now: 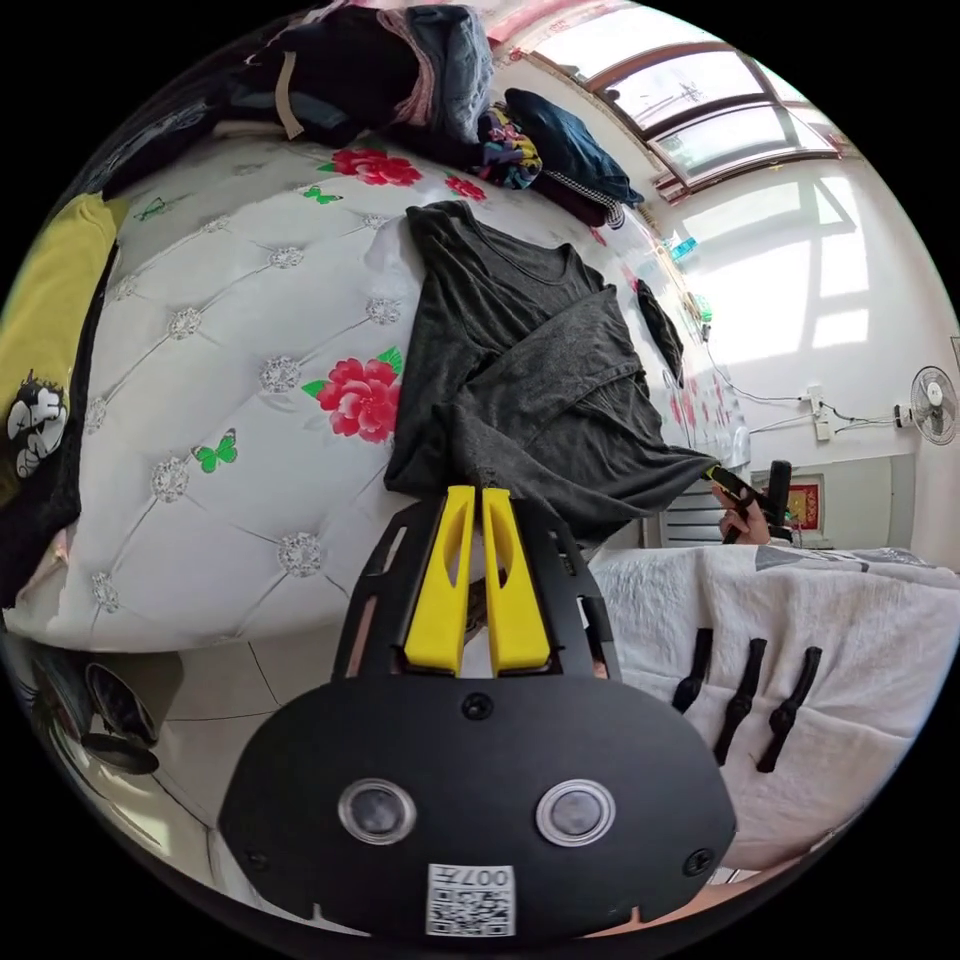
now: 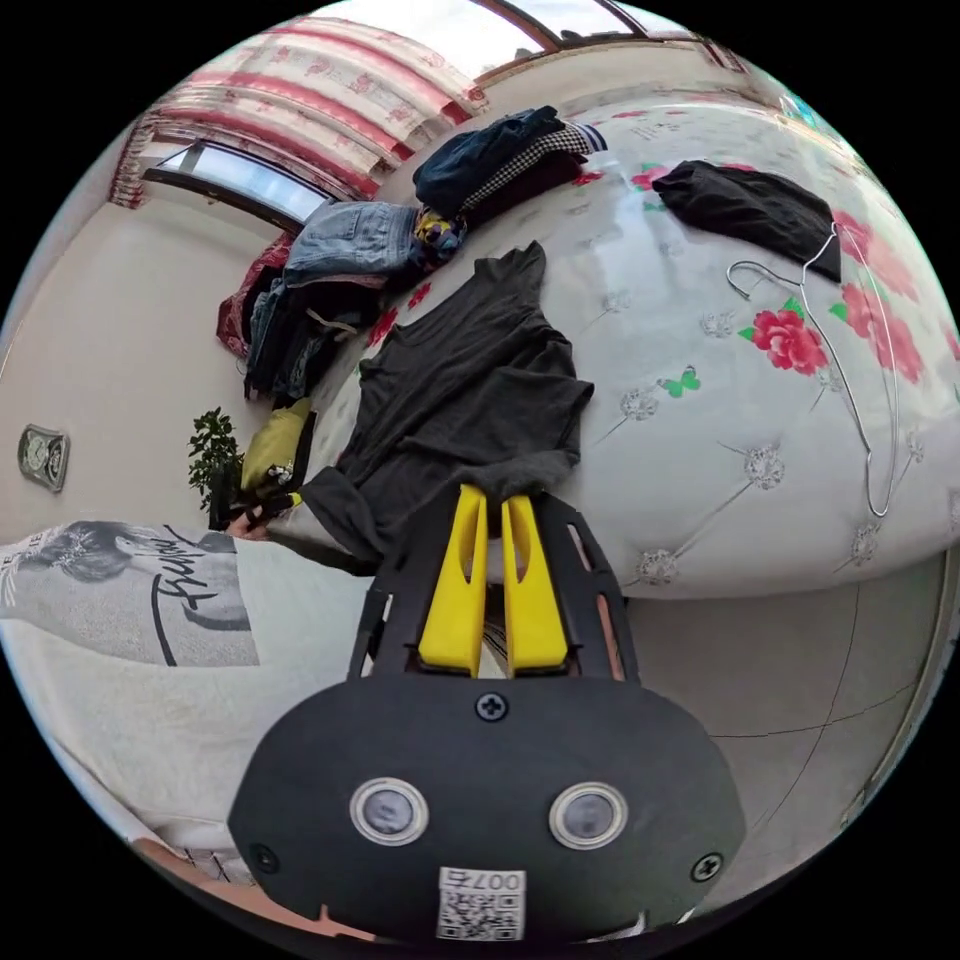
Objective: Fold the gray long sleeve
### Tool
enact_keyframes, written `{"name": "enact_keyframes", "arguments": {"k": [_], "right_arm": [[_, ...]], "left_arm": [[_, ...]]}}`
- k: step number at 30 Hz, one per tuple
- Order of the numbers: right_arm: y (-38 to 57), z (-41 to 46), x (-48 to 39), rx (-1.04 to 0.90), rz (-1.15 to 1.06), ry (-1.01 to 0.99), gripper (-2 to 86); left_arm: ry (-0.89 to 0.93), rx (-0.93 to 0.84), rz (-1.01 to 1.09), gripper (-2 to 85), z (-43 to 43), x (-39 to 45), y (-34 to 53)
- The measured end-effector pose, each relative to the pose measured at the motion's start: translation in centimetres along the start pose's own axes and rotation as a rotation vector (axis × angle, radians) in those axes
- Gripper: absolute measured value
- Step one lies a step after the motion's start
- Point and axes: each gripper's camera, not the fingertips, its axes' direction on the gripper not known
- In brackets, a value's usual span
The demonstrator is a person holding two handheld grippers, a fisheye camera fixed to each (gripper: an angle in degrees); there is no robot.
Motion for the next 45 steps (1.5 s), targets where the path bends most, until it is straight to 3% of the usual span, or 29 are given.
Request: {"name": "enact_keyframes", "arguments": {"k": [8, 13, 18, 23, 25, 27, 30, 38, 45], "right_arm": [[-2.5, 0.7, 0.9, -0.055, 0.040, 0.035, 0.0], [0.5, -2.3, 1.0, -0.032, 0.041, -0.048, 0.0], [1.9, -5.2, 1.7, -0.088, 0.043, -0.216, -0.1], [-2.6, -5.5, 2.6, -0.073, 0.029, -0.361, 0.1], [-5.7, -5.2, 2.6, -0.028, 0.024, -0.365, 0.5], [-9.7, -4.0, 2.5, 0.050, 0.076, -0.274, 1.5], [-12.4, -2.8, 2.0, 0.095, 0.134, -0.165, 2.3], [-9.9, 0.5, 0.3, -0.042, 0.026, 0.234, 3.8], [-11.2, 3.7, 0.4, -0.111, 0.020, 0.267, 5.3]], "left_arm": [[0.114, 0.063, -0.060, -0.9, -1.2, -2.0, 0.5], [0.218, 0.128, -0.009, -0.9, -5.0, -2.3, 4.2], [0.452, 0.174, 0.065, -0.9, -9.1, -3.4, 6.9], [0.496, 0.237, 0.076, -0.9, -9.8, -5.7, 2.7], [0.468, 0.300, -0.029, -0.8, -9.2, -7.4, -0.5], [0.420, 0.417, -0.291, -0.3, -8.0, -10.0, -3.8], [0.431, 0.499, -0.427, 1.2, -7.0, -10.5, -5.5], [0.109, 0.227, -0.273, 5.5, -3.9, -7.0, -3.9], [0.058, 0.088, -0.259, 7.4, -0.3, -5.7, -3.9]]}}
